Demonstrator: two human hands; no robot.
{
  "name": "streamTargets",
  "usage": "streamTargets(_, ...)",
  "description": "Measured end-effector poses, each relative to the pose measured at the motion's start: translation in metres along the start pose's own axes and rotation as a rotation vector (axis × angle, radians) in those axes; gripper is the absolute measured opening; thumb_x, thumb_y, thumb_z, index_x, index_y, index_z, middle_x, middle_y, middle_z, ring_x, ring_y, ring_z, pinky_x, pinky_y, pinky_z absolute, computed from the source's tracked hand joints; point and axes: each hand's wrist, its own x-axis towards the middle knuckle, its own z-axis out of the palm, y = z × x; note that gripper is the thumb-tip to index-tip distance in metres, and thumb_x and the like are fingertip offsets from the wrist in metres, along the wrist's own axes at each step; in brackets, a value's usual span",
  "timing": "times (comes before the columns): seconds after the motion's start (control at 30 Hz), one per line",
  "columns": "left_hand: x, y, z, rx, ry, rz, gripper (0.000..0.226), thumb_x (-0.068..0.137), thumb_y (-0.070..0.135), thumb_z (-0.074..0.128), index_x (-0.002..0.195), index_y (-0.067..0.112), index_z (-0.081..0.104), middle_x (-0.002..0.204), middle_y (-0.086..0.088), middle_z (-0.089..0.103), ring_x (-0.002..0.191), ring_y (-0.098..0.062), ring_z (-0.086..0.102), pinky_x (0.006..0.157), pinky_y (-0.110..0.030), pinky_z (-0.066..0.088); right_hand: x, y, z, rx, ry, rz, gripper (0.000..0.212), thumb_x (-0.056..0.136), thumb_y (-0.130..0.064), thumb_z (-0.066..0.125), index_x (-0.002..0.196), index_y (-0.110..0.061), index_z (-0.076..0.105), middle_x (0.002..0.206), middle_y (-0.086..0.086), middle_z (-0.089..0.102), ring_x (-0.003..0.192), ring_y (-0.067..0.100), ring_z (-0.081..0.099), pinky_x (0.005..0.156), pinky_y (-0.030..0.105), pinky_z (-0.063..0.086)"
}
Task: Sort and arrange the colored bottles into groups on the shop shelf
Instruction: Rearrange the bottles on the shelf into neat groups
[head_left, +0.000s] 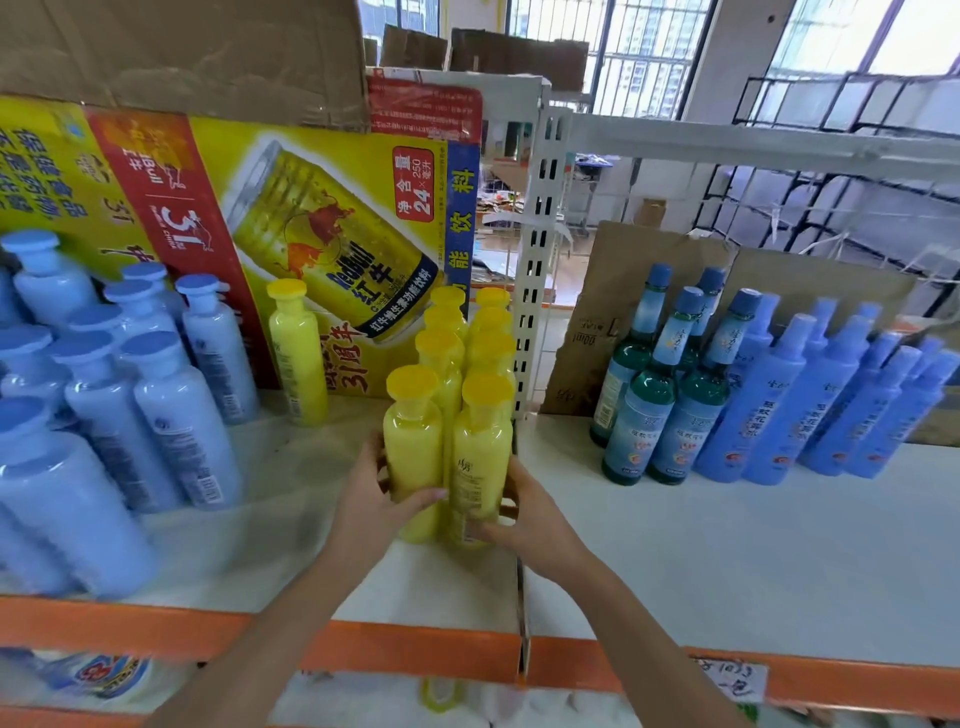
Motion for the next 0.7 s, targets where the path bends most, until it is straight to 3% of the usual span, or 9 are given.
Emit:
streamTargets(0.1,-0.005,-0.012,0.005,-0.001,0.087,-0.038,0.069,0.059,0.010,0.082,0.108,0.034,0.040,0.102,0.020,0.054,0.092,0.007,0.053,0.072,-0.014,0.043,-0.001,0.003,0.004,0.038,0.038,-0.005,0.065,0.070,-0.006,0.077,0.119,-0.032,0.042,0.111,-0.006,0.060,0.100,0.006,0.060,0.076,0.012,0.049)
streamTargets(0.2,-0.004,-0.015,0.002,-0.022,0.053,-0.050,0.069,0.050,0.028,0.088,0.103,0.036,0.045,0.101,0.015,0.060,0.089,0.003,0.061,0.070,-0.013,0.049,-0.004,0.002,0.009,0.022,0.110,-0.014,0.067,0.067,-0.014,0.080,0.117,-0.034,0.039,0.105,-0.017,0.057,0.095,-0.002,0.057,0.071,0.007,0.047)
streamTargets(0.33,0.001,-0.016,-0.003,-0.083,-0.035,-0.086,0.064,0.044,0.035,0.080,0.100,0.034,0.050,0.090,0.017,0.068,0.087,0.010,0.062,0.068,-0.009,0.049,-0.003,0.007,0.017,-0.041,0.182,-0.017,0.069,0.062,-0.032,0.082,0.112,-0.046,0.036,0.109,-0.015,0.057,0.099,0.004,0.056,0.081,0.023,0.053)
streamTargets(0.43,0.005,-0.021,-0.008,-0.103,-0.080,-0.105,0.070,0.036,0.045,0.080,0.101,0.034,0.055,0.097,0.017,0.067,0.095,0.005,0.061,0.074,-0.012,0.050,-0.004,0.009,0.021,-0.079,0.242,-0.003,0.072,0.058,-0.041,0.082,0.114,-0.044,0.036,0.109,-0.017,0.056,0.099,0.002,0.055,0.083,0.029,0.053)
streamTargets(0.6,0.006,-0.025,-0.014,-0.147,-0.145,-0.105,0.087,0.034,0.061,0.083,0.109,0.027,0.055,0.108,0.014,0.068,0.104,-0.003,0.061,0.087,-0.020,0.050,-0.007,0.009,0.023,-0.081,0.259,0.004,0.072,0.060,-0.044,0.082,0.115,-0.041,0.035,0.110,-0.019,0.052,0.101,0.001,0.053,0.083,0.021,0.048)
streamTargets(0.7,0.003,-0.027,-0.012,-0.164,-0.136,-0.123,0.088,0.034,0.063,0.082,0.109,0.025,0.054,0.110,0.005,0.066,0.104,-0.005,0.061,0.084,-0.023,0.051,-0.009,0.010,0.019,0.013,0.140,0.006,0.065,0.071,-0.028,0.079,0.111,-0.049,0.033,0.114,-0.022,0.050,0.105,-0.003,0.052,0.080,0.010,0.046)
